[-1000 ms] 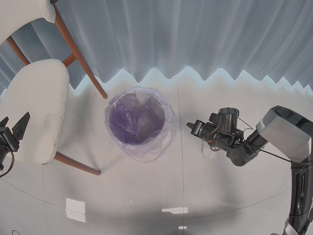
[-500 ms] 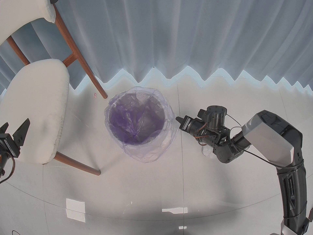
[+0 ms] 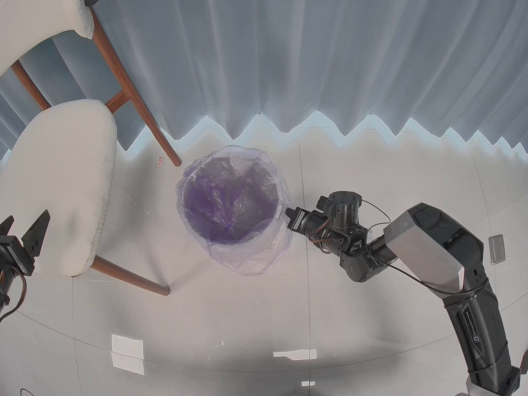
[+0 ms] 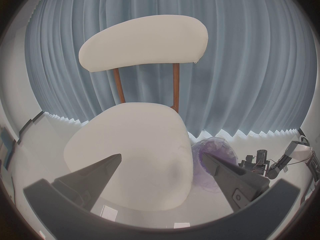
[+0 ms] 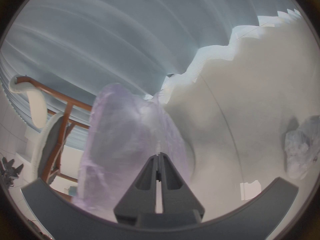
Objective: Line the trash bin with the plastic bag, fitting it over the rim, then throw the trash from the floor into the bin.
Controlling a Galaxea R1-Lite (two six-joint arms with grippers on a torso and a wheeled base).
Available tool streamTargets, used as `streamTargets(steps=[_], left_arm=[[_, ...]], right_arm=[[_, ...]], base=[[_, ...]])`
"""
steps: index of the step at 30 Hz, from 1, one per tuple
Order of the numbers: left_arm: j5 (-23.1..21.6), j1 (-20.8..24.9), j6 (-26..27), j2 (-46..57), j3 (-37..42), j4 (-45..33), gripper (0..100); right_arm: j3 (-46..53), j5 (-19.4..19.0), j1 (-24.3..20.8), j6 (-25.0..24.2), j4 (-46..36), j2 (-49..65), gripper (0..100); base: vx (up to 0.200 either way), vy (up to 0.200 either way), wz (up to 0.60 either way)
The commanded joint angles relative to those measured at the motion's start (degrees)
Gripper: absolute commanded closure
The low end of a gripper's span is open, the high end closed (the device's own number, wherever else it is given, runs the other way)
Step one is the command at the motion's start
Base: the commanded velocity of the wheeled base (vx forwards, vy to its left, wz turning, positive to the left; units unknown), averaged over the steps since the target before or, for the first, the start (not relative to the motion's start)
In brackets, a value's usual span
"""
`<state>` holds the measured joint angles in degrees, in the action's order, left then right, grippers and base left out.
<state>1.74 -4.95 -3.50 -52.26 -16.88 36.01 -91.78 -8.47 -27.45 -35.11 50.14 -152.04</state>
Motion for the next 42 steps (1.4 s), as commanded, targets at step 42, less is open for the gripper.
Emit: streamTargets(steps=[42], left_arm=[[-0.3, -1.3, 0.2, 7.6, 6.2, -0.1, 0]], right_arm=[[35.5, 5.5, 9.7, 0.8, -4.5, 33.4, 100]], base=[[0.000, 0.000, 0.00]])
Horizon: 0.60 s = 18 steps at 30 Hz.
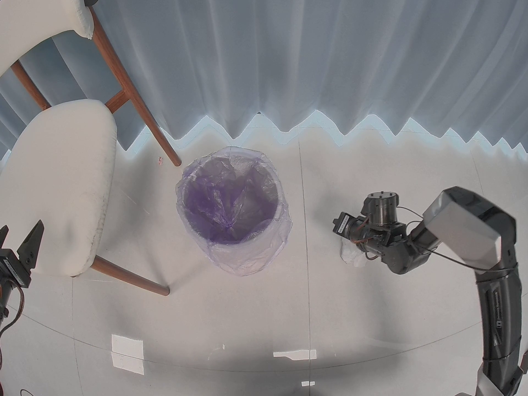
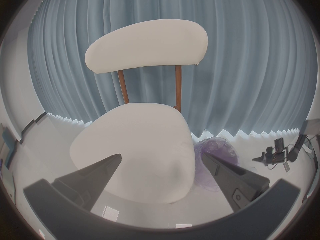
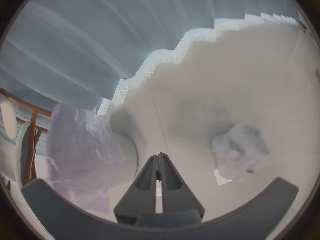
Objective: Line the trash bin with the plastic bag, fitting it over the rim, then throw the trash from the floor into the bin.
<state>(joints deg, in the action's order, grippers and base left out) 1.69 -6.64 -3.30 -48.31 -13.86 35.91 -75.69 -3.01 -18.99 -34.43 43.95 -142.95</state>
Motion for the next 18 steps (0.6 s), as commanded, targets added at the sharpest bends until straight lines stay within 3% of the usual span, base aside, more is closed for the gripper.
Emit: streamTargets(steps=[1, 9, 15, 18], left_arm=[[-0.5, 0.6, 0.0, 4.7, 3.9, 0.0, 0], [-0.5, 3.5, -0.1, 8.2, 6.9, 0.0, 0], [-0.9, 6.2, -0.1, 12.7, 13.4, 0.0, 0], [-1.8, 6.2, -0.7, 18.0, 13.9, -5.8, 0]], right_arm=[[22.9, 0.0, 2.2, 0.1, 1.5, 28.9, 100], [34.6, 0.0, 9.1, 4.6, 0.9, 45.3, 100], [41.9, -0.3, 15.9, 13.6, 0.7, 54.6, 100], [45.5, -0.4, 17.8, 17.3, 0.7, 56.9, 100]], base=[[0.000, 0.000, 0.00], [0.000, 0.000, 0.00], [0.000, 0.000, 0.00], [0.000, 0.000, 0.00]])
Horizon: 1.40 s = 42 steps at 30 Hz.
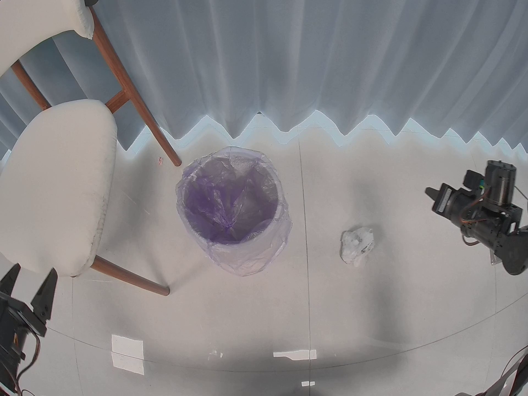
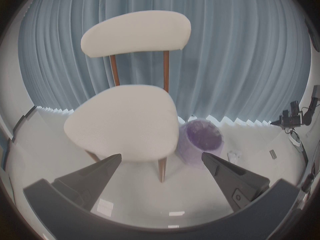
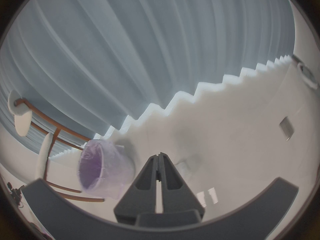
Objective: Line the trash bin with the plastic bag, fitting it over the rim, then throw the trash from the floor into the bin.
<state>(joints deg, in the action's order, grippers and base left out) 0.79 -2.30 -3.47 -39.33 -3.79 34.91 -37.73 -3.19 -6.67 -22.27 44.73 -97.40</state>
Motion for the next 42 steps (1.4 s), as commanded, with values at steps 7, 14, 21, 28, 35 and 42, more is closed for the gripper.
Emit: streamTargets(steps=[7, 14, 21, 28, 35, 42], left_arm=[[-2.9, 2.1, 0.0, 32.9, 3.8, -30.0, 0], [-1.8, 2.1, 0.0, 39.3, 1.5, -37.1, 0], [14.5, 2.2, -0.4, 39.3, 2.6, -35.8, 0], [7.6, 2.2, -0.3, 39.3, 2.6, -35.4, 0], [-2.6, 2.2, 8.0, 39.3, 2.6, -35.7, 0], [0.0, 1.8, 6.4, 38.4, 2.3, -36.6, 0]], right_arm=[[14.4, -0.3, 5.8, 11.1, 0.3, 10.1, 100], [11.9, -0.5, 4.8, 11.0, 2.3, -1.7, 100], [6.7, -0.9, 2.4, 10.1, 12.7, -19.7, 0], [-2.1, -0.9, 1.0, 12.2, 20.3, -35.0, 0], [-13.5, -0.9, 0.8, 12.5, 19.9, -45.0, 0], [-20.6, -1.4, -0.2, 12.4, 16.6, -50.0, 0]], base=[[0.000, 0.000, 0.00], [0.000, 0.000, 0.00], [0.000, 0.000, 0.00], [0.000, 0.000, 0.00], [0.000, 0.000, 0.00], [0.000, 0.000, 0.00]])
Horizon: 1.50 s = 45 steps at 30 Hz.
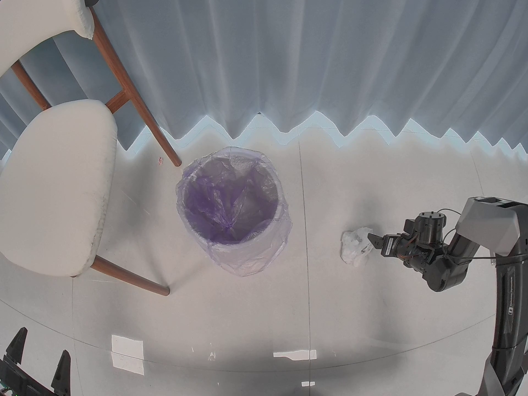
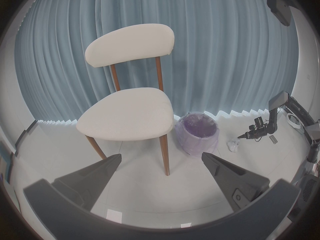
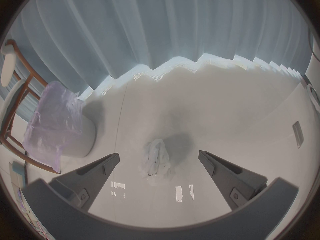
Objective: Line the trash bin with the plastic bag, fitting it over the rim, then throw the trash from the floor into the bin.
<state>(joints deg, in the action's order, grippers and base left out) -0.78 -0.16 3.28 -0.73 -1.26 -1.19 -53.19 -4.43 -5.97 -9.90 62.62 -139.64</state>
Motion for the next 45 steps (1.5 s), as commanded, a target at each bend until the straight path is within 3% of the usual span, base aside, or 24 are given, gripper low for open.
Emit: streamTargets(steps=[1, 15, 16, 25, 30, 35, 36, 38, 45], left_arm=[[1.7, -0.4, -0.5, -0.2, -0.2, -0.3, 0], [2.9, 0.1, -2.8, 0.0, -0.2, -0.4, 0], [2.8, 0.1, -2.7, 0.1, -0.2, -0.4, 0], [1.5, 0.2, -3.4, 0.6, 0.8, 0.1, 0], [1.5, 0.2, -3.4, 0.6, 0.8, 0.1, 0], [1.5, 0.2, -3.4, 0.6, 0.8, 0.1, 0], [1.5, 0.2, -3.4, 0.6, 0.8, 0.1, 0], [1.5, 0.2, -3.4, 0.6, 0.8, 0.1, 0], [1.5, 0.2, -3.4, 0.6, 0.8, 0.1, 0]], right_arm=[[-7.1, -0.1, -1.8, 0.1, -1.5, -9.5, 0], [-21.9, 0.0, -2.4, -0.1, -17.0, -12.3, 0], [-22.1, 0.0, -2.4, -0.1, -17.3, -12.3, 100], [-21.7, 0.0, -2.3, -0.4, -17.3, -10.8, 100], [-15.1, -0.1, -2.5, -3.2, -16.6, -0.5, 100], [-3.1, -0.2, -6.6, -9.2, -16.3, 14.2, 100], [6.2, -0.1, -12.3, -14.4, -15.7, 23.0, 100], [12.3, -0.1, -17.2, -17.3, -14.0, 30.1, 100], [17.8, -0.4, -31.6, -18.3, -13.1, 39.6, 100]], base=[[0.000, 0.000, 0.00], [0.000, 0.000, 0.00], [0.000, 0.000, 0.00], [0.000, 0.000, 0.00], [0.000, 0.000, 0.00], [0.000, 0.000, 0.00], [0.000, 0.000, 0.00], [0.000, 0.000, 0.00], [0.000, 0.000, 0.00]])
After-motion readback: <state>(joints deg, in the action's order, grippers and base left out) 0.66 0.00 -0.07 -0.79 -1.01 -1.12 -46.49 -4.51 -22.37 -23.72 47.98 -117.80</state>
